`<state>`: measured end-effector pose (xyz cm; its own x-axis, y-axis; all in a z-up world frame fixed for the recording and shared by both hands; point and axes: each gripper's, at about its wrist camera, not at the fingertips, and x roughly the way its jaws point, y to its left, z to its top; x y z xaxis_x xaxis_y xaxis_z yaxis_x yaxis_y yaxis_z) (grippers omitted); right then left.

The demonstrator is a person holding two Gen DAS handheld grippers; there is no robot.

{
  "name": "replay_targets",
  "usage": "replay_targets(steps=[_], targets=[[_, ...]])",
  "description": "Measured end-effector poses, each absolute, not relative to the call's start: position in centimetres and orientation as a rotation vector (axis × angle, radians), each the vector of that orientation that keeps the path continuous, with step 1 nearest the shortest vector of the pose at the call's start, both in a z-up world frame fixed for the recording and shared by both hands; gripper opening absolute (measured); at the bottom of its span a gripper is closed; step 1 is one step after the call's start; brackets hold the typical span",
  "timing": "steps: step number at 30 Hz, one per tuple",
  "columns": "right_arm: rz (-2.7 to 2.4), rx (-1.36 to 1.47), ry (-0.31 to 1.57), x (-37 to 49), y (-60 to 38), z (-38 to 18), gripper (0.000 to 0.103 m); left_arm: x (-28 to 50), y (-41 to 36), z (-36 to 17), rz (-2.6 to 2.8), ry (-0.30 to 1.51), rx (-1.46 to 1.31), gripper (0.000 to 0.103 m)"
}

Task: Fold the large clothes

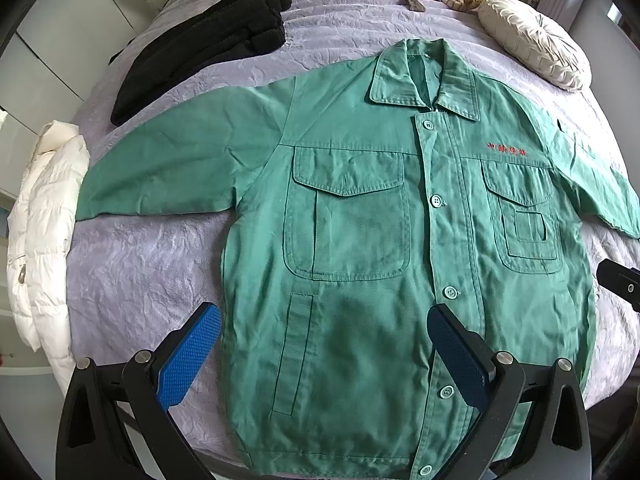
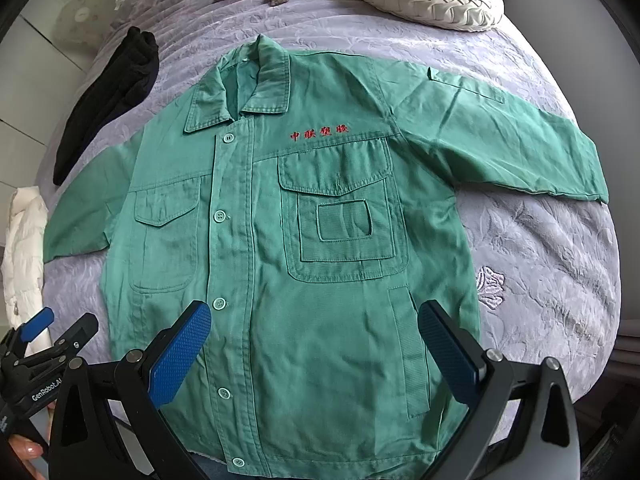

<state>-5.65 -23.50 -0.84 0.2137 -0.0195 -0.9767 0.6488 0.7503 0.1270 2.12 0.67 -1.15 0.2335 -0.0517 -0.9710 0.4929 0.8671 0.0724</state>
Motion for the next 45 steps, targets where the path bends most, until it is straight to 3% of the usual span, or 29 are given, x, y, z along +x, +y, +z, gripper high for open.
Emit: replay_targets(steps=[35,45], targets=[[-0.505,0.587,1.292,-5.4,-23.1,-1.0,0.103,1.8,0.9,-1.7,-0.398,1.297,0.397,0.103],[-0.475,0.559,1.328,-4.6,-21.5,-2.0,0.103,6.5,5.6,-3.9,-0.408,1.342,0.153,0.103]])
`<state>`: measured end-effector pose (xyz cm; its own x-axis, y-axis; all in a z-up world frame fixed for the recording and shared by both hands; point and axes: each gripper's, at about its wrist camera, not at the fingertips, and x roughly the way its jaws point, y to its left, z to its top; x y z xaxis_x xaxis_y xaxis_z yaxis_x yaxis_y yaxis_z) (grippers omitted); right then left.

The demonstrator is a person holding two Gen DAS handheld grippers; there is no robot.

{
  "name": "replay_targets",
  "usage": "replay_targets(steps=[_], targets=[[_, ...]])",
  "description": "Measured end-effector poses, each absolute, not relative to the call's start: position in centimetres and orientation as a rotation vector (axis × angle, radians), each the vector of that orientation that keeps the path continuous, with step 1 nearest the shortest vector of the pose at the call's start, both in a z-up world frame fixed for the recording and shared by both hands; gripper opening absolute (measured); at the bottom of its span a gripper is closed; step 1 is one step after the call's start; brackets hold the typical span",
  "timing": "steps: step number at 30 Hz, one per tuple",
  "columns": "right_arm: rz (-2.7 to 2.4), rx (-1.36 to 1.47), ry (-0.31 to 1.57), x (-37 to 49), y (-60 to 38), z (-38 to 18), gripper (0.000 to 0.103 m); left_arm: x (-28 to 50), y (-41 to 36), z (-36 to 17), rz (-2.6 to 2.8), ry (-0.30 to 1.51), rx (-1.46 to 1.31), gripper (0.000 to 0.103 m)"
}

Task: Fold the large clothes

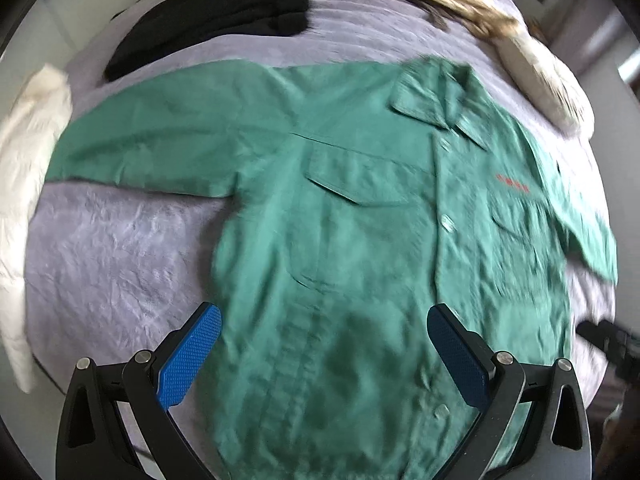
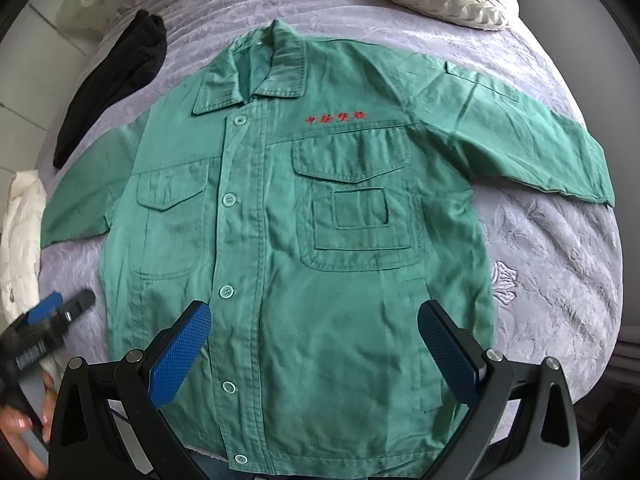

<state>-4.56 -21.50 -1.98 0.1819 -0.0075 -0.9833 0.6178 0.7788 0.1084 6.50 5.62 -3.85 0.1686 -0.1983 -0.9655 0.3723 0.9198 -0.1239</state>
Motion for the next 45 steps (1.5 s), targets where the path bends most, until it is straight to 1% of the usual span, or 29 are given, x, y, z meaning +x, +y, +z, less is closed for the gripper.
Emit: replay_targets(steps=[6,13,16,20,21,22,23,24,25,26,27,30,35,39,41,43,45], targets=[[-0.420,0.541,1.367,-2.6,-18.9,-3.4,0.103,13.5,13.4,-6.8,-0.267,1.278,0.005,0.103],[-0.355,0.493,1.398,0.8,-14.5,-5.3,0.103,22.8,24.0,-12.6,-0.062,1.245,-0.188,0.103],[-0.332,0.476,1.433,2.1,-12.9,-6.3,0.103,26.2,27.2,-14.5,-0.002,1.222,-0.266,0.103],[-0.307,0.445,1.481,3.6,-11.1,-7.6,0.103,28.9,29.4,-15.6,0.027,1.188,-0.360,0.103],[-0.302,0.433,1.489,3.9,-10.7,-7.9,0.103,29.3,29.6,-15.7,0.027,1.180,-0.375,0.101],[-0.300,0.423,1.495,4.2,-10.4,-8.1,0.103,29.5,29.8,-15.8,0.027,1.177,-0.384,0.097],[-0.298,0.418,1.500,4.5,-10.2,-8.3,0.103,29.7,30.0,-15.9,0.029,1.174,-0.394,0.082],[-0.297,0.418,1.504,4.8,-10.0,-8.4,0.103,30.0,30.2,-16.0,0.023,1.174,-0.406,0.057],[-0.294,0.421,1.503,5.1,-9.8,-8.4,0.103,30.0,30.4,-16.1,0.000,1.175,-0.427,0.041],[-0.289,0.423,1.498,5.3,-9.6,-8.4,0.103,30.0,30.7,-16.1,-0.031,1.173,-0.456,0.013],[-0.283,0.422,1.490,5.4,-9.4,-8.3,0.103,30.1,31.3,-15.9,-0.060,1.168,-0.482,0.003],[-0.256,0.409,1.459,5.7,-8.8,-7.8,0.103,29.5,31.6,-14.1,-0.132,1.119,-0.508,0.003],[-0.233,0.387,1.396,5.6,-8.1,-7.0,0.103,29.1,27.4,-8.0,-0.339,0.987,-0.449,0.003],[-0.241,0.417,1.342,4.4,-9.1,-6.1,0.103,27.0,20.7,-2.4,-0.539,0.890,-0.348,0.003],[-0.263,0.444,1.316,3.4,-10.6,-5.6,0.103,25.2,15.8,-0.1,-0.657,0.870,-0.307,0.003],[-0.297,0.485,1.289,2.2,-12.3,-5.3,0.103,23.5,10.3,1.3,-0.772,0.869,-0.255,0.003],[-0.334,0.544,1.256,0.8,-14.5,-5.1,0.103,21.1,4.8,1.2,-0.865,0.885,-0.201,0.003]])
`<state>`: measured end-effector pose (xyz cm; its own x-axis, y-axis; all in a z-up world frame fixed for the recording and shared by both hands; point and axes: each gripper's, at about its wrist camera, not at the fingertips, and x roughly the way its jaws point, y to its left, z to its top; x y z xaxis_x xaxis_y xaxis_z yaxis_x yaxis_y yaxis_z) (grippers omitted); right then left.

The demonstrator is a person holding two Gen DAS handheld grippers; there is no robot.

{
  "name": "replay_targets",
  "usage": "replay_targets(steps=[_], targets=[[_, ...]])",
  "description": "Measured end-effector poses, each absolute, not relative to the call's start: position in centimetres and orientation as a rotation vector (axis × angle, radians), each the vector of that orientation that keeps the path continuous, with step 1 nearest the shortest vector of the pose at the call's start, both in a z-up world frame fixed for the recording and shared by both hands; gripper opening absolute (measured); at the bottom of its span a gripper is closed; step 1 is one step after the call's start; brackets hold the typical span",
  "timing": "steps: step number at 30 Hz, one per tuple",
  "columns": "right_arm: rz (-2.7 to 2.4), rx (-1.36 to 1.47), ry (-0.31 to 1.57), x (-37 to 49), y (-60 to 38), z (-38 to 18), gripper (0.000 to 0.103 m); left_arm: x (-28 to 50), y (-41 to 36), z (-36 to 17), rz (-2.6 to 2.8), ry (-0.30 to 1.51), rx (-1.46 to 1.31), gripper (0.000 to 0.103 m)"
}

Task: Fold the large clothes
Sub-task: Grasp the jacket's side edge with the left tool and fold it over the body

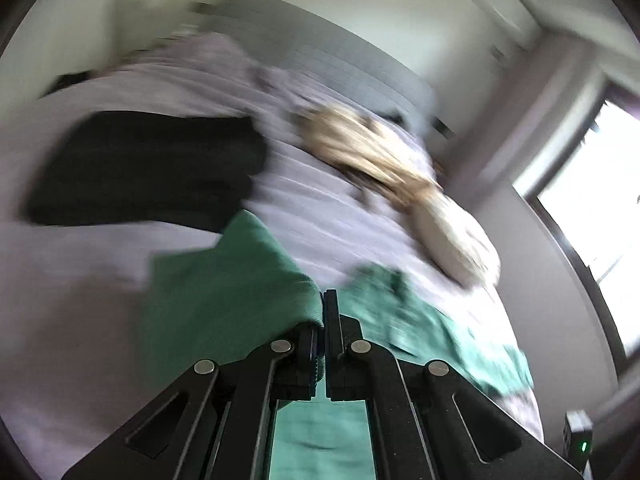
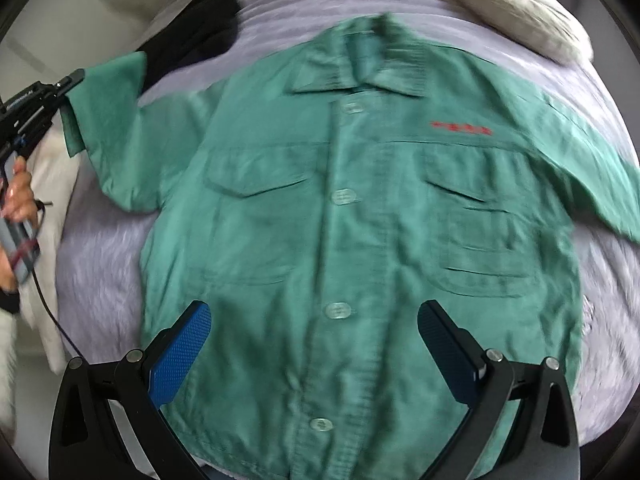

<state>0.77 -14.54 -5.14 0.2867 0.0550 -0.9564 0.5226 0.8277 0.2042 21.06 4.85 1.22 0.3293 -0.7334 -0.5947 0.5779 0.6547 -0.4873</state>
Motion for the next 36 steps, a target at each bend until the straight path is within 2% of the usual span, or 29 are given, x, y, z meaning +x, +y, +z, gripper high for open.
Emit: replay_targets(steps=[4,7,10,13,14,16,17,18,24,28,34,36], targets=[[-0.408,0.630,1.209,-2.1,-19.0,-5.9,0.103,15.6,-7.6,-3.3,-0.989,1.006,-0.036,0.003],[-0.459,0.682,1.200,-4.3,-22.0,-7.7,0.103,11.7,-13.1,-8.0,-0.987,1.071,0.146,0.003],[-0.490,0.750,1.212,-6.2,-24.5,-10.4,0.103,8.0,-15.3,-12.0,-0.940,1.077,0.328,0.003],[-0.507,0.803,1.227,-7.4,-26.1,-12.2,0.103,6.3,-14.1,-13.0,-0.910,1.071,0.418,0.007],[-0.503,0.810,1.215,-7.4,-26.4,-12.3,0.103,5.8,-13.4,-13.2,-0.913,1.071,0.430,0.016],[-0.495,0.784,1.200,-6.8,-26.5,-12.0,0.103,5.2,-12.0,-12.0,-0.904,1.032,0.450,0.043],[-0.486,0.768,1.191,-6.3,-26.5,-11.8,0.103,5.1,-11.3,-12.4,-0.892,1.007,0.452,0.075],[-0.473,0.747,1.182,-5.5,-26.4,-11.6,0.103,4.9,-10.4,-11.5,-0.878,0.970,0.451,0.088],[-0.331,0.551,1.119,3.1,-24.2,-9.9,0.103,8.3,-2.5,-9.2,-0.634,0.891,0.435,0.088],[-0.217,0.385,1.085,10.7,-19.9,-9.0,0.103,10.9,2.3,-11.4,-0.459,0.927,0.474,0.088],[-0.195,0.138,1.164,18.6,-13.8,-13.8,0.103,13.4,4.3,-15.4,-0.322,0.958,0.515,0.088],[-0.248,0.070,1.195,20.3,-13.1,-15.7,0.097,14.5,4.6,-15.8,-0.274,0.949,0.483,0.088]])
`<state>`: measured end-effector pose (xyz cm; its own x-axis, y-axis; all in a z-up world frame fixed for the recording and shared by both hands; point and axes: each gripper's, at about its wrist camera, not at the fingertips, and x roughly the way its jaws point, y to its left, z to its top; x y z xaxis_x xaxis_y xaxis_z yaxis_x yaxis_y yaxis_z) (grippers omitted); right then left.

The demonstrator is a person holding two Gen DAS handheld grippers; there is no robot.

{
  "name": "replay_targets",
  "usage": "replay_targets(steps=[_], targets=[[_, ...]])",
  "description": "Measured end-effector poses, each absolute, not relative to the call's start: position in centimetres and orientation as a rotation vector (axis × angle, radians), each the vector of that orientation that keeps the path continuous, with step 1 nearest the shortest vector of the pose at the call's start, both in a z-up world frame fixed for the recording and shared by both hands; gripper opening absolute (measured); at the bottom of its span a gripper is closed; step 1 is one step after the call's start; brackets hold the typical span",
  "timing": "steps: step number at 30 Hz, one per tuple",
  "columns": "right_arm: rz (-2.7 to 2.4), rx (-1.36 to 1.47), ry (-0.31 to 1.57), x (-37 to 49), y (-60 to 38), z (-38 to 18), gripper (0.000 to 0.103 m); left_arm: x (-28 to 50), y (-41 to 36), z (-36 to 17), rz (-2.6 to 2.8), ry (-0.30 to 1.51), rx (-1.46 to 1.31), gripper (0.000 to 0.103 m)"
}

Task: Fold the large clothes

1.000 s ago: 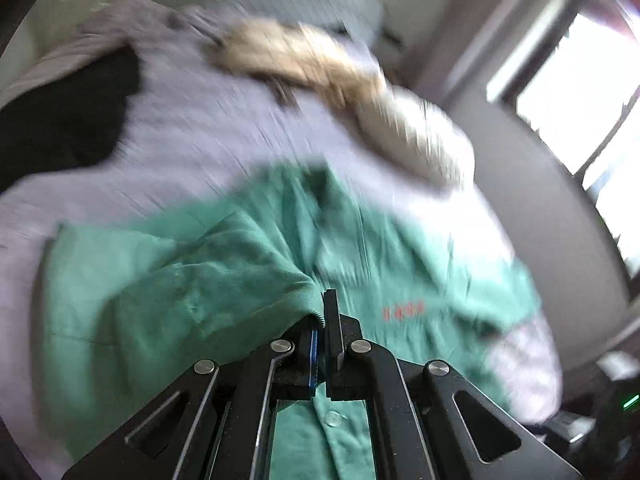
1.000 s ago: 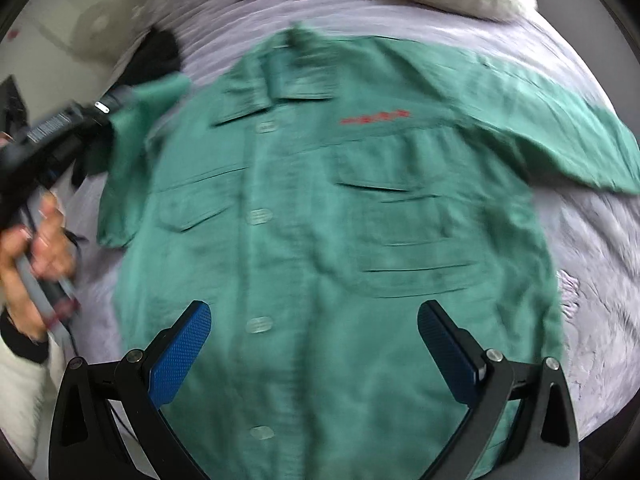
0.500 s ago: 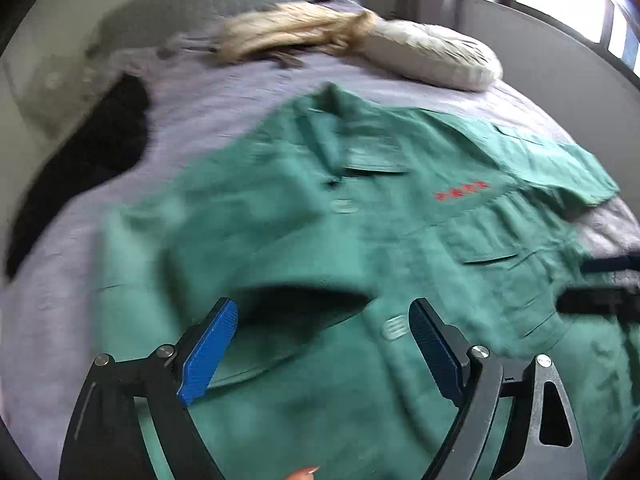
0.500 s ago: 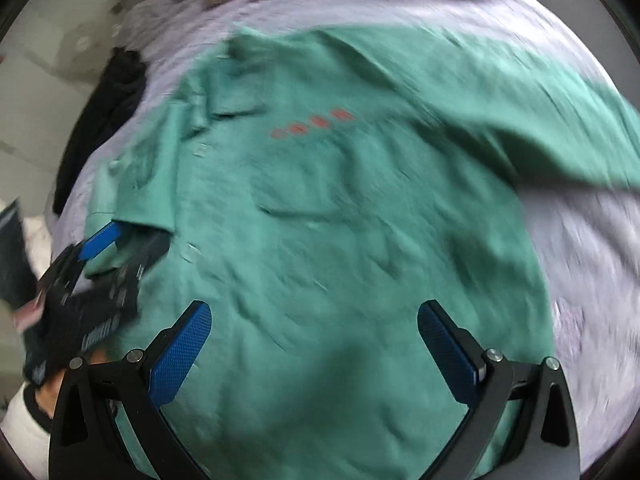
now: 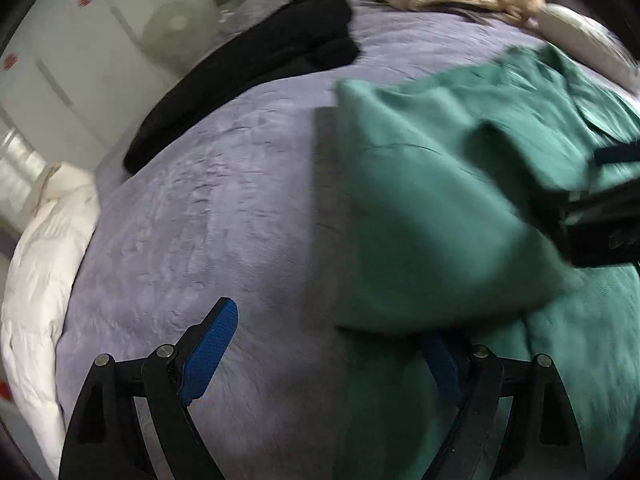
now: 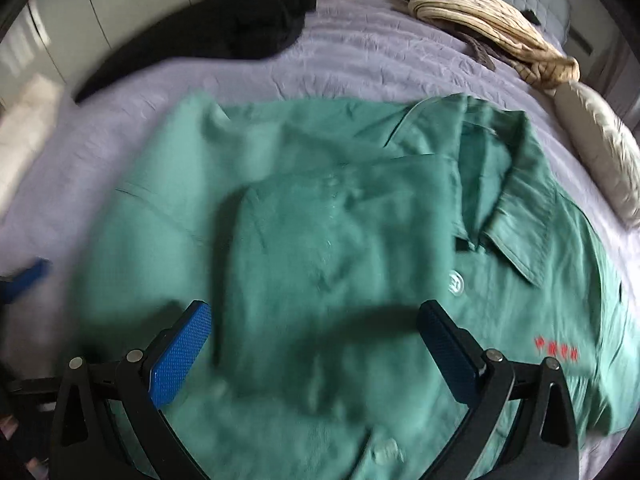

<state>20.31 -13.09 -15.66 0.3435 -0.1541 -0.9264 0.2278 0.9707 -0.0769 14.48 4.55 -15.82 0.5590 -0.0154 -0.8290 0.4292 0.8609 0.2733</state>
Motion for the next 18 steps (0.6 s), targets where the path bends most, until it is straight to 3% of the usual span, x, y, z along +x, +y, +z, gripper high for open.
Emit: replay_targets(steps=[1,2,4,9,12,15,16,17,18], targets=[[-0.275,0.044,1.209,20.9,-13.2,-16.4,0.073,15.1,4.8,-16.0,-0.253,0.956,0.455,0.088],[-0.264,0.069,1.202,20.9,-13.7,-16.4,0.040,15.6,4.8,-16.1,-0.241,0.957,0.444,0.088],[-0.285,0.178,1.153,19.9,-15.9,-14.8,0.020,16.0,5.4,-16.3,-0.237,0.963,0.417,0.089],[-0.376,0.561,0.954,13.1,-25.5,-10.3,0.020,16.5,5.9,-16.5,-0.249,0.956,0.422,0.089],[-0.390,0.822,0.909,8.7,-31.6,-12.1,0.023,16.1,6.0,-16.3,-0.273,0.970,0.422,0.089],[-0.460,0.985,0.923,5.0,-35.0,-14.5,0.040,15.3,6.5,-15.5,-0.355,1.018,0.446,0.089],[-0.469,1.022,0.900,4.1,-35.5,-14.7,0.049,14.7,6.8,-15.0,-0.389,1.037,0.452,0.089],[-0.466,1.058,0.868,2.8,-35.7,-14.4,0.066,14.4,7.2,-14.5,-0.418,1.054,0.445,0.089],[-0.462,1.079,0.849,1.9,-35.6,-13.9,0.072,14.3,7.5,-14.0,-0.442,1.070,0.428,0.088]])
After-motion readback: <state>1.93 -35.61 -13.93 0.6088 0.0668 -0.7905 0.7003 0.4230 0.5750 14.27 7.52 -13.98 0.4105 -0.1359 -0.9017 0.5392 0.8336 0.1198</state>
